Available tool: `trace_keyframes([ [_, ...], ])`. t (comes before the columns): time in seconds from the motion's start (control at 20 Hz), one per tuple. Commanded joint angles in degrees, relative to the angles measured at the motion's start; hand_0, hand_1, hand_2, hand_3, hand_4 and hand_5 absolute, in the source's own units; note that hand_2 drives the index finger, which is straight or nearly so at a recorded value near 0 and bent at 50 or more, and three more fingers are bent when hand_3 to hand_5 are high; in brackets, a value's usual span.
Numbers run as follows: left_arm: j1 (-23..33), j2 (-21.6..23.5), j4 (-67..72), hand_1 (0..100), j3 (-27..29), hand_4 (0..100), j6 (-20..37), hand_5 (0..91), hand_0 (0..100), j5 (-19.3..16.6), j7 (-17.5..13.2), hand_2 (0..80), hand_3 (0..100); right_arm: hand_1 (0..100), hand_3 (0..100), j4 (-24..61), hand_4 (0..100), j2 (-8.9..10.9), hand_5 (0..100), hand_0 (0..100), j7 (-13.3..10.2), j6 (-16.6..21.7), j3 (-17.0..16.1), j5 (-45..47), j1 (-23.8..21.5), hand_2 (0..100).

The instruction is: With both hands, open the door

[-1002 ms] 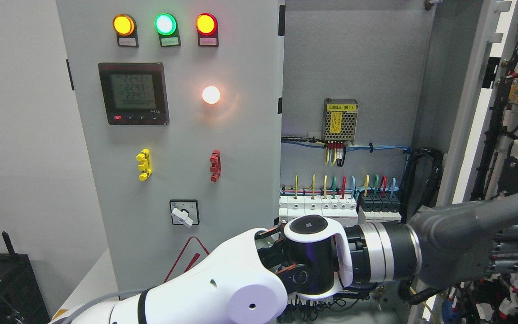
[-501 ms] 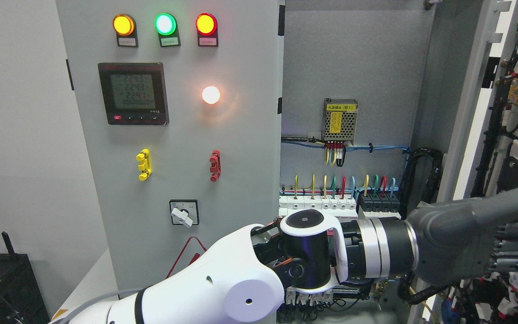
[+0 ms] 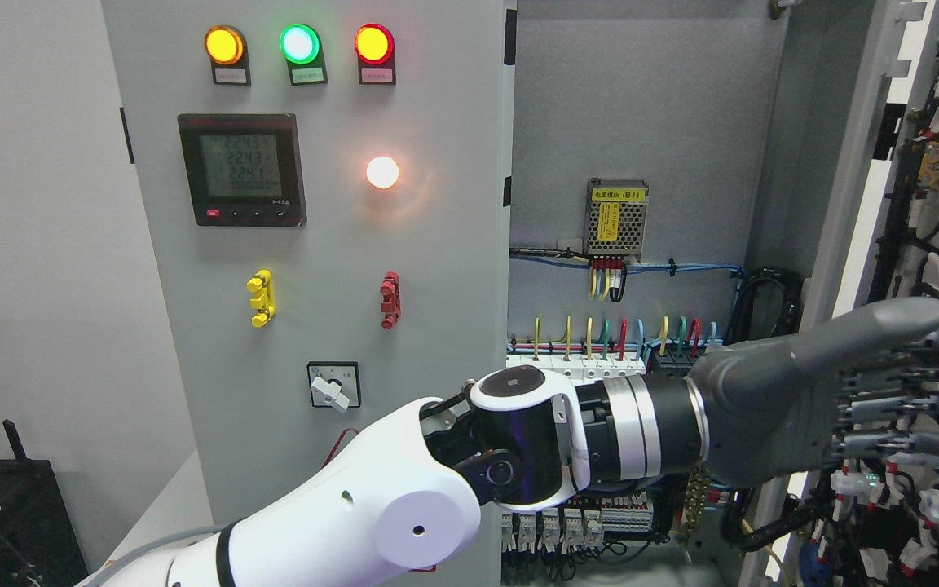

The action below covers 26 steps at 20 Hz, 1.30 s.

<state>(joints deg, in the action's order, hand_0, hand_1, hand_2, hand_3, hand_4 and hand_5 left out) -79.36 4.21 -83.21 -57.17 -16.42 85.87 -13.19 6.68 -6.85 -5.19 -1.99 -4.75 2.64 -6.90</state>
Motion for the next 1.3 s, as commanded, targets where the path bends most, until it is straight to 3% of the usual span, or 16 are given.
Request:
trace_keyframes([
  [0.0, 1.9, 5.3, -0.5, 39, 2.1, 0, 0.0, 0.0, 12, 0.0, 0.1, 0.0, 0, 0, 0, 0.0, 0, 0.0, 0, 5, 0.0, 0.0, 0.0, 0.0, 0.0, 0],
  [0.3, 6.0, 10.0, -1.6, 39, 2.0, 0, 0.0, 0.0, 12, -0.5, 0.2, 0.0, 0, 0, 0, 0.0, 0, 0.0, 0, 5, 0.0, 0.0, 0.0, 0.0, 0.0, 0],
  [0.65, 16.3, 13.4, -2.7, 39, 3.9, 0, -0.1, 0.0, 12, -7.9, 0.2, 0.0, 0, 0, 0, 0.0, 0, 0.0, 0, 5, 0.0, 0.0, 0.0, 0.0, 0.0, 0],
  [0.9, 22.8, 16.8, -3.0, 39, 5.0, 0, -0.3, 0.0, 12, -9.4, 0.1, 0.0, 0, 0, 0, 0.0, 0, 0.0, 0, 5, 0.0, 0.0, 0.0, 0.0, 0.0, 0],
  [1.25, 36.6, 17.6, -3.2, 39, 10.8, 0, -1.3, 0.0, 12, -21.6, -3.0, 0.0, 0, 0, 0, 0.0, 0, 0.0, 0, 5, 0.0, 0.0, 0.0, 0.0, 0.0, 0],
])
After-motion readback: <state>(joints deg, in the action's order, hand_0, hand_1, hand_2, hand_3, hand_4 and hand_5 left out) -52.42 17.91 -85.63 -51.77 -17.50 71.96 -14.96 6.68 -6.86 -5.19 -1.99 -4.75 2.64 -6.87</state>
